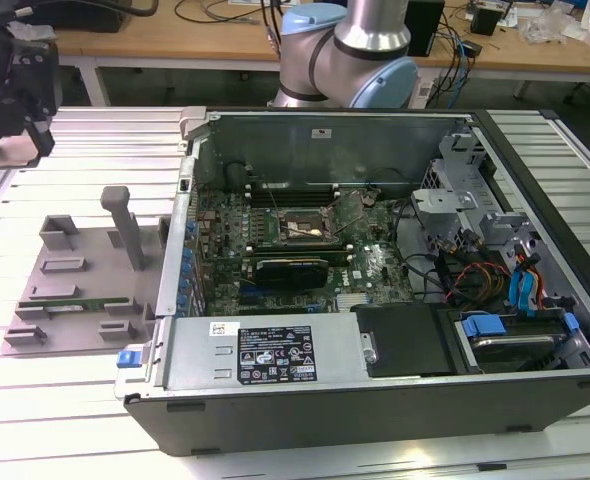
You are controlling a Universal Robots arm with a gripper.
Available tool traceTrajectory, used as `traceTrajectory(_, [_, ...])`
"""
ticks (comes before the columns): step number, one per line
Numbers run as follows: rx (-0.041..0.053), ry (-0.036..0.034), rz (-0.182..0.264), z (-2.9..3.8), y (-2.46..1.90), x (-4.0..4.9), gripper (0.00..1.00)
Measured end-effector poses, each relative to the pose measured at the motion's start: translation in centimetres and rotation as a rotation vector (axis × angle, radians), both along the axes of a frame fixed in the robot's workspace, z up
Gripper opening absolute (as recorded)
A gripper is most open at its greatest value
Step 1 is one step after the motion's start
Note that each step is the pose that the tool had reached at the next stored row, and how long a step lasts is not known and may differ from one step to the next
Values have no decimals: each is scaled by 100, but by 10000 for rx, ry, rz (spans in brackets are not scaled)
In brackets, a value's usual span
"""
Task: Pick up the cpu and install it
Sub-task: 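Pick up the cpu and move it towards the insertion slot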
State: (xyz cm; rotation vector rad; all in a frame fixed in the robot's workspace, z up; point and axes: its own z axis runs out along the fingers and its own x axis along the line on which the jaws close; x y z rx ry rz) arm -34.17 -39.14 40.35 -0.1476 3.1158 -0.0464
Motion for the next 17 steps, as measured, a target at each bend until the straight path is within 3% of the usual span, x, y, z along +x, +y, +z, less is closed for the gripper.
traceTrajectory(8, [-9, 1, 1, -5, 0, 165, 55])
traceTrajectory(17, [-20, 0, 0, -13, 0, 290, 55])
